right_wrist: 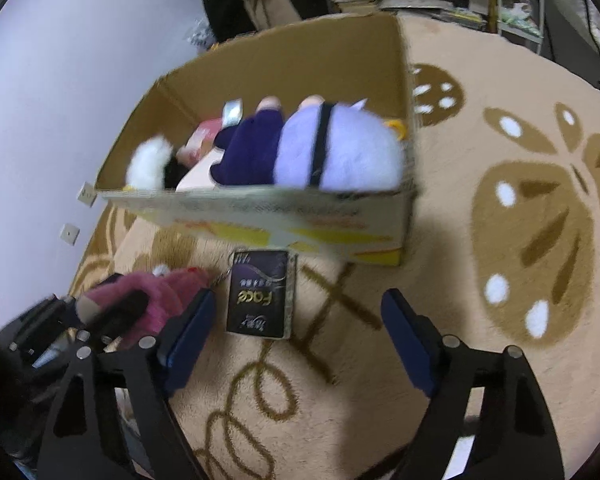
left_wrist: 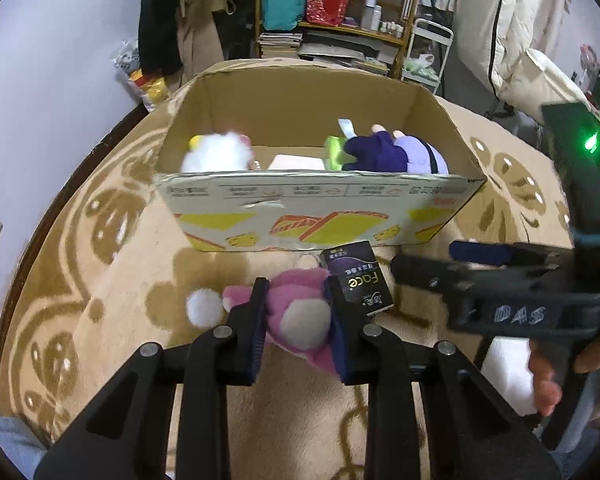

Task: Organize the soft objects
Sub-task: 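Grasp the pink bear with left tool while right tool grasps black Face tissue pack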

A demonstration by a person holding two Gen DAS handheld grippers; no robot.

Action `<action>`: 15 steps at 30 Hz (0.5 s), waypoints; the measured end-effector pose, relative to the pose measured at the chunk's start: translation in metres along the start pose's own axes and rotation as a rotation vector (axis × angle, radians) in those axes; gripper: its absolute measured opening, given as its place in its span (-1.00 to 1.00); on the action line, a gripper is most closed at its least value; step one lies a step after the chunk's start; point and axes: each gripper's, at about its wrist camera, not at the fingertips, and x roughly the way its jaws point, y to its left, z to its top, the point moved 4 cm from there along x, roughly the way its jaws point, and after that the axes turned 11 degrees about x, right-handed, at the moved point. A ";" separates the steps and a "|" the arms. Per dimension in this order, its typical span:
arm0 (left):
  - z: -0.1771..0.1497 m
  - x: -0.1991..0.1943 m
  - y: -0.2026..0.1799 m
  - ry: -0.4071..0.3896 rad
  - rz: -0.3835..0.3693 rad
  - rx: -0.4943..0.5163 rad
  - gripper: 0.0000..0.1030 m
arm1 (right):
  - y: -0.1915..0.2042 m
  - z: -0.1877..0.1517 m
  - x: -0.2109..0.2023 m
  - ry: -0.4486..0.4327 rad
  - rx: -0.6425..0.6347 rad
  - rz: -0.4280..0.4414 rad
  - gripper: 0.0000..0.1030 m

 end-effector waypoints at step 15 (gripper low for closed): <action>-0.002 -0.003 0.035 0.030 0.010 -0.090 -0.50 | 0.026 -0.008 0.056 0.107 -0.020 0.018 0.36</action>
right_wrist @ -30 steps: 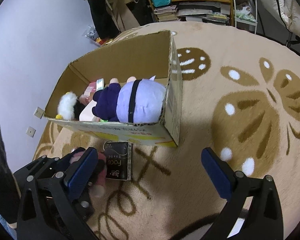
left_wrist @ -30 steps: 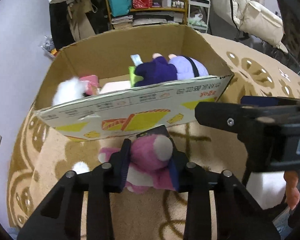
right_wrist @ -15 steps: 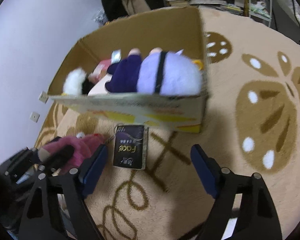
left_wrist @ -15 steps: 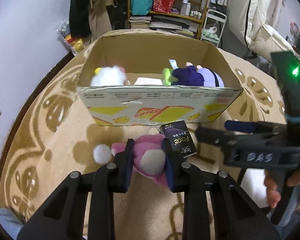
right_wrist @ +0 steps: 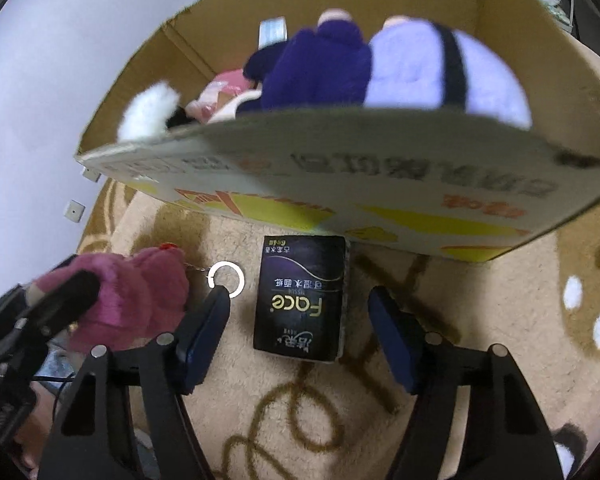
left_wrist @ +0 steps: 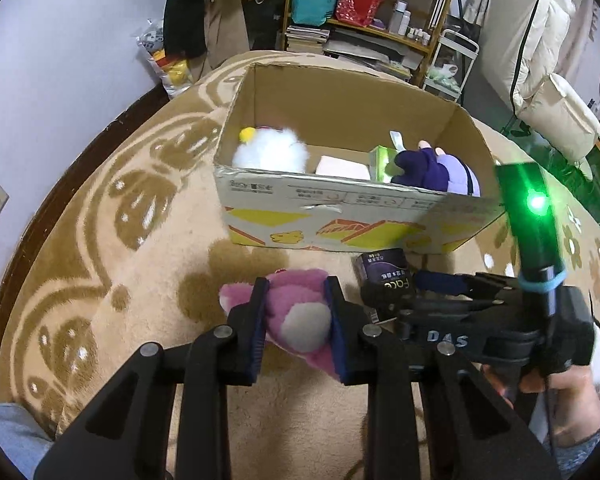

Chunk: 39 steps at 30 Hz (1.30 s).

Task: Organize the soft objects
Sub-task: 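Grasp the pink bear with left tool while right tool grasps black Face tissue pack, then lift both items over the box and open both tools to release them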

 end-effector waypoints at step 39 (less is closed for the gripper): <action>0.039 -0.100 0.004 -0.241 0.236 0.092 -0.50 | 0.018 0.008 -0.176 -0.417 -0.053 0.021 -0.02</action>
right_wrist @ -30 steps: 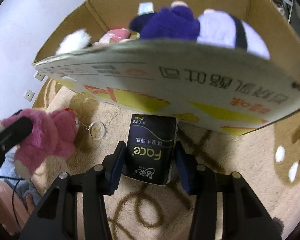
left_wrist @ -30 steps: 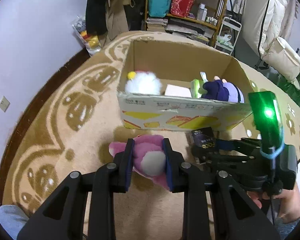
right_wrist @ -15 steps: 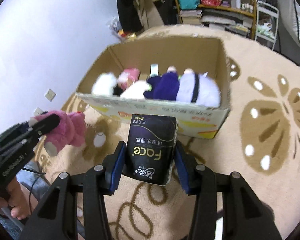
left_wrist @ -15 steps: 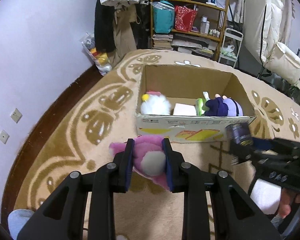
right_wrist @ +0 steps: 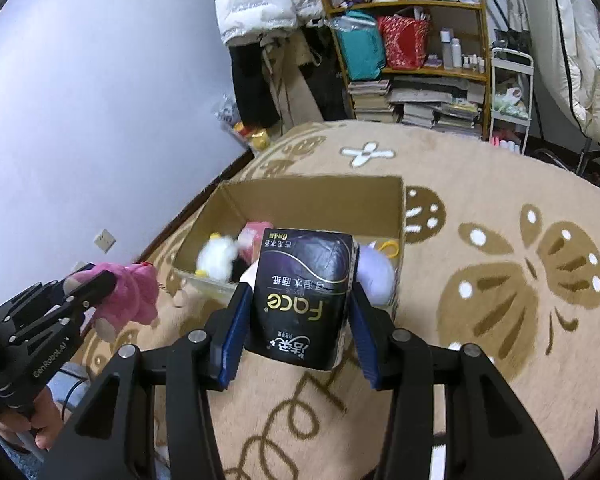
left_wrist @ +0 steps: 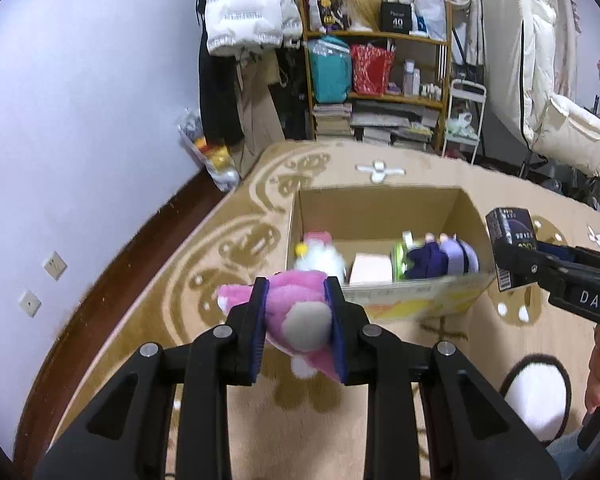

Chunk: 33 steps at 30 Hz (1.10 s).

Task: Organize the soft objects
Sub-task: 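Lift both items over the box and open both tools to release them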

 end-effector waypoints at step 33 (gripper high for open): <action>0.059 0.109 -0.030 -0.028 -0.034 0.144 -0.47 | -0.026 0.054 0.095 -0.001 -0.028 -0.017 0.02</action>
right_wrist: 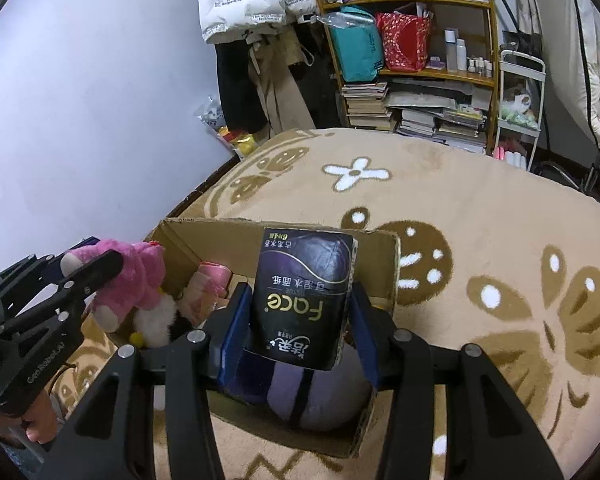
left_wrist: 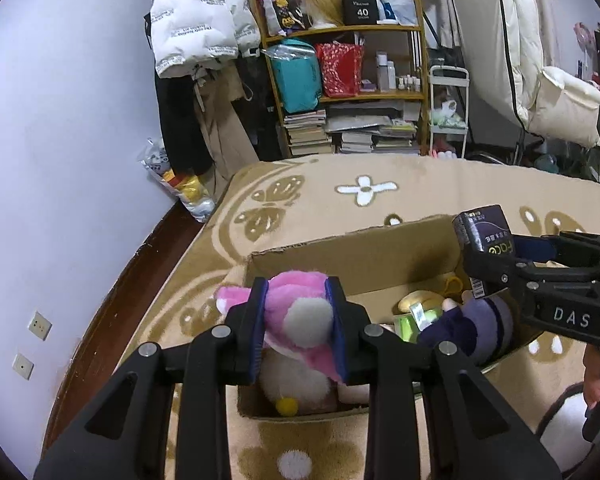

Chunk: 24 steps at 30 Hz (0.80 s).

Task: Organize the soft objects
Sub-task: 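Lift both items over the box and open both tools to release them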

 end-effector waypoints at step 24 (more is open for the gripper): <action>-0.003 -0.041 0.019 -0.018 0.090 -0.028 0.80 | -0.008 -0.010 -0.033 -0.057 0.064 -0.039 0.98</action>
